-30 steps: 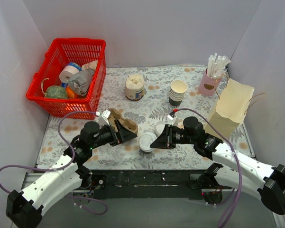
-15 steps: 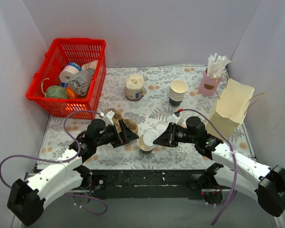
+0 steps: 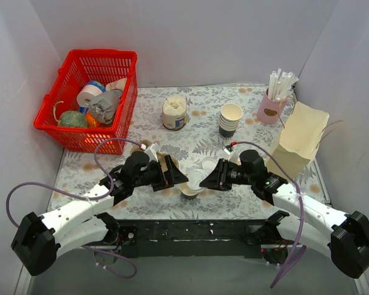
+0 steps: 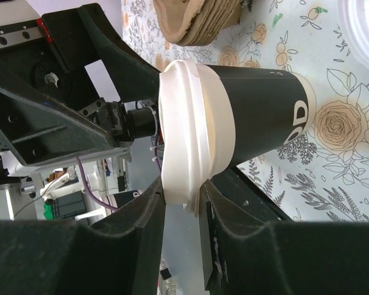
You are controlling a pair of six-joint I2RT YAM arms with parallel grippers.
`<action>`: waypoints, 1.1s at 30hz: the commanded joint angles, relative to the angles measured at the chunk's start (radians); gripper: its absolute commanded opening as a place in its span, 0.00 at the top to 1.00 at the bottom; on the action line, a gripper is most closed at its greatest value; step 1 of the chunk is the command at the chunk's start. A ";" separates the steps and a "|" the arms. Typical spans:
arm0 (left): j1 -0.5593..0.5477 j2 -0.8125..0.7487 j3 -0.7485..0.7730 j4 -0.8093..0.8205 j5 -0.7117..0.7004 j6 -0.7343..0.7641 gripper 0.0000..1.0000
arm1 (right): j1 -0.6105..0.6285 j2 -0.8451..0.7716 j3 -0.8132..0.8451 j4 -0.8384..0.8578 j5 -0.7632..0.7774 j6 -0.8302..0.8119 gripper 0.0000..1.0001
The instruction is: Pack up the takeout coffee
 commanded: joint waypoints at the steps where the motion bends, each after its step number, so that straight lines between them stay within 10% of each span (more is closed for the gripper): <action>1: -0.051 0.021 0.057 -0.014 -0.096 0.000 0.02 | -0.006 0.014 0.042 -0.015 -0.030 -0.023 0.66; 33: -0.111 0.070 0.112 -0.114 -0.256 -0.010 0.02 | -0.006 0.149 0.284 -0.382 0.063 -0.202 0.50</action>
